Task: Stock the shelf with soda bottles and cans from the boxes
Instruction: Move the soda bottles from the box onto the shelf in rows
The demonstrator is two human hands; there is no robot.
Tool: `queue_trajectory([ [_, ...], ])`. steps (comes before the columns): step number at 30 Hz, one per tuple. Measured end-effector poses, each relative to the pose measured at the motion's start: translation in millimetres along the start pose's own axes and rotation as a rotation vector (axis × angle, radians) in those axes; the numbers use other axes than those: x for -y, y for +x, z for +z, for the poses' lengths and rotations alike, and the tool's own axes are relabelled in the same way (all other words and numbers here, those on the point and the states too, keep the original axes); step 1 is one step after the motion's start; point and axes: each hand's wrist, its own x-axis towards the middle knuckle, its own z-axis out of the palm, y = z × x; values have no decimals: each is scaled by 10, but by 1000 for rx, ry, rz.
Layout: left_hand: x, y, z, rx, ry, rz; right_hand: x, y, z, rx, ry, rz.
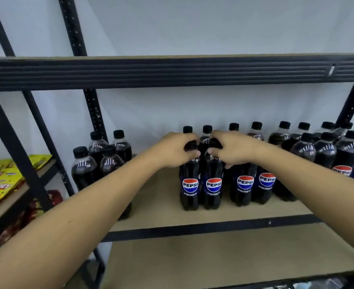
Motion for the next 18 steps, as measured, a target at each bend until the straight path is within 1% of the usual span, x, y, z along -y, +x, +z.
queue_trajectory([
  [5,3,-90,-85,15,-26,-87,5,15,38,-49,38,-117],
  [11,62,-284,-211,35,38,-163,157,95,113,-71,51,-228],
  [18,228,-485,-361,39,89,-219,377,252,223,-22,146,-280],
])
